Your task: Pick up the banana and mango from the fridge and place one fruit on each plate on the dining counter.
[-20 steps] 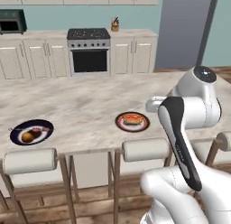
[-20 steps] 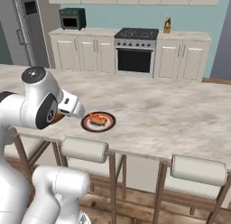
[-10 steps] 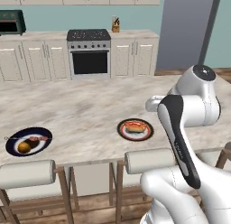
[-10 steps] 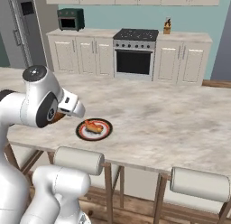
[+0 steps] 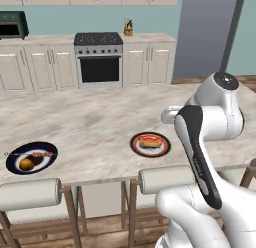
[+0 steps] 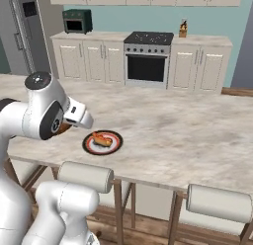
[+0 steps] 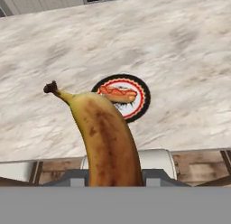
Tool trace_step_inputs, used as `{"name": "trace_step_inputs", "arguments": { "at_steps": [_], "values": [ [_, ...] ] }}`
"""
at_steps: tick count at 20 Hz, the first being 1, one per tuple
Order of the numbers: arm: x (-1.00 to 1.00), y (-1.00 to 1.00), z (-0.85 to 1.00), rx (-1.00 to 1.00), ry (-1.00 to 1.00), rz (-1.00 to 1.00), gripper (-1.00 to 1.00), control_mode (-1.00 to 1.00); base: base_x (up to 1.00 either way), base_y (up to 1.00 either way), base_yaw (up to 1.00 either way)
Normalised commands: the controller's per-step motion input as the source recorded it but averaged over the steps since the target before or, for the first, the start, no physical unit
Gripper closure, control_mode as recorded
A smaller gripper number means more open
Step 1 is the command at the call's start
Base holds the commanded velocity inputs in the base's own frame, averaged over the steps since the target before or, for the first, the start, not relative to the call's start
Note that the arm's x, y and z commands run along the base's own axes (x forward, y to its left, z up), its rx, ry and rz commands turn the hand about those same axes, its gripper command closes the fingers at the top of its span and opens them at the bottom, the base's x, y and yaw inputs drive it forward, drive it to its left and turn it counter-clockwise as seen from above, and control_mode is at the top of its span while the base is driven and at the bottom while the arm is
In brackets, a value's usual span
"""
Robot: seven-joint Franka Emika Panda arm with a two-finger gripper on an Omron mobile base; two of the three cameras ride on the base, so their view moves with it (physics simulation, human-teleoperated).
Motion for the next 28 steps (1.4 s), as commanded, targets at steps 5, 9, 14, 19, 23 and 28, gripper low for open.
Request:
{"name": "trace_step_inputs", "arguments": {
  "at_steps": [5, 9, 14, 19, 23, 28],
  "values": [
    [0.93, -0.01, -0.04, 0.01, 0.43, 0.0, 1.0, -1.0, 0.0, 0.0, 0.0],
    [1.0, -0.05, -0.84, 0.01, 0.37, 0.03, 1.0, -1.0, 0.0, 0.0, 0.0],
    [0.96, -0.03, -1.0, 0.0, 0.06, 0.02, 1.0, -1.0, 0.0, 0.0, 0.0],
    [0.96, 0.0, -1.0, 0.0, -0.04, 0.0, 1.0, -1.0, 0.0, 0.0, 0.0],
    [0.98, 0.0, -1.0, 0.0, 0.0, 0.0, 1.0, -1.0, 0.0, 0.0, 0.0],
    [0.43, 0.01, -0.62, 0.0, 0.01, 0.0, 1.0, -1.0, 0.0, 0.0, 0.0]
  ]
}}
